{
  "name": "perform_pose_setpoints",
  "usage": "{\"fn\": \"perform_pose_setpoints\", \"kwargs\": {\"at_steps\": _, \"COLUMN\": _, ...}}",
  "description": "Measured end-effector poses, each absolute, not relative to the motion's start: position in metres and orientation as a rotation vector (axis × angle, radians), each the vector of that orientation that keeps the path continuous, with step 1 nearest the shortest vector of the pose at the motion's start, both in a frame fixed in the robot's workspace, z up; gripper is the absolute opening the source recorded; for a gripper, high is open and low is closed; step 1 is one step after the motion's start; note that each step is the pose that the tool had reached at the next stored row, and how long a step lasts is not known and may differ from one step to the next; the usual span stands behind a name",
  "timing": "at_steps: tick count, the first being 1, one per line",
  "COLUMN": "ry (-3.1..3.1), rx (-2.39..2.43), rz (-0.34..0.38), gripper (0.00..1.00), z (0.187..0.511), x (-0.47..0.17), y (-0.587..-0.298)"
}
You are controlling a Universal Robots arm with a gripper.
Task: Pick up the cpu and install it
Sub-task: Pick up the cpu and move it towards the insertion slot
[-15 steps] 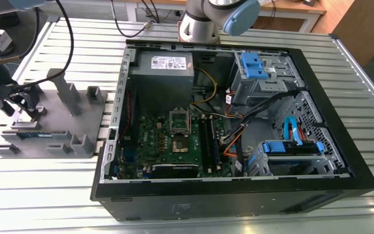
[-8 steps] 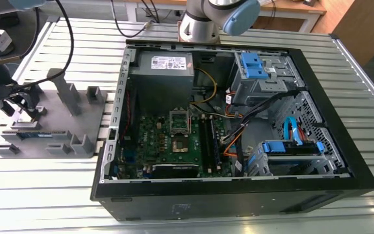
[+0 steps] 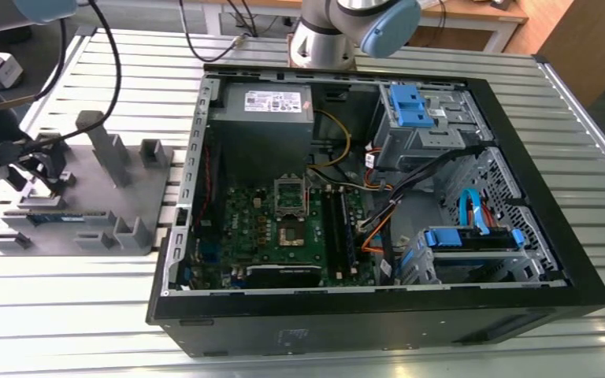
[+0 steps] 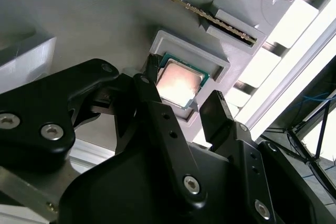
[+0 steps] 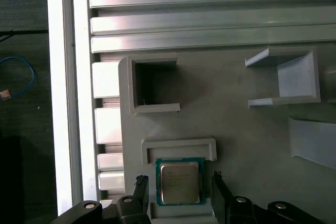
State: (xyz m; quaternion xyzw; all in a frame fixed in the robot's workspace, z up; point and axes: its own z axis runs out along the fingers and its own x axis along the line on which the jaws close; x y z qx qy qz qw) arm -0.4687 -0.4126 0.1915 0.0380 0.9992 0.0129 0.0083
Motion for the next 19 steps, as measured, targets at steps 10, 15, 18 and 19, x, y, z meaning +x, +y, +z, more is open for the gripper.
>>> {"fn": "perform_pose_setpoints", "kwargs": {"at_steps": 10, "ry": 3.126, "rx": 0.047, "rz": 0.04, "gripper": 0.58, "z": 0.1884, "x": -0.4667, "y": -0.4125}}
{"fn": "perform_pose_setpoints", "kwargs": {"at_steps": 15, "ry": 3.126, "rx": 0.011, "rz": 0.041, "gripper": 0.58, "z": 0.1872, "x": -0.4664, "y": -0.4118}}
{"fn": "perform_pose_setpoints", "kwargs": {"at_steps": 18, "ry": 3.126, "rx": 0.011, "rz": 0.04, "gripper": 0.58, "z": 0.1861, "x": -0.4665, "y": -0.4105}}
{"fn": "perform_pose_setpoints", "kwargs": {"at_steps": 19, "ry": 3.126, "rx": 0.011, "rz": 0.04, "gripper": 0.58, "z": 0.1857, "x": -0.4665, "y": -0.4101}}
